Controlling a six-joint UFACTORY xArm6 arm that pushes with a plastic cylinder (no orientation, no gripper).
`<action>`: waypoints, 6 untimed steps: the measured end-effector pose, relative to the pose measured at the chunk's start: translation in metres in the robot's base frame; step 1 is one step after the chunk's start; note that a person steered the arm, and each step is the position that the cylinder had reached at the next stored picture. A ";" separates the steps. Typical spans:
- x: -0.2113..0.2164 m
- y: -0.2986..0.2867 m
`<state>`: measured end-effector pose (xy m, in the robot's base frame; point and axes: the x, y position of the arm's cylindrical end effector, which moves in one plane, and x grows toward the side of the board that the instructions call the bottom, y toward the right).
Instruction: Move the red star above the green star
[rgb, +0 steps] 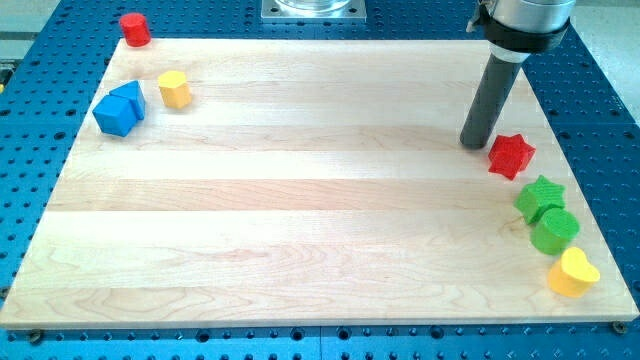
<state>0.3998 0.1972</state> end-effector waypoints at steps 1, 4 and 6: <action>0.012 0.015; 0.022 0.040; 0.013 0.008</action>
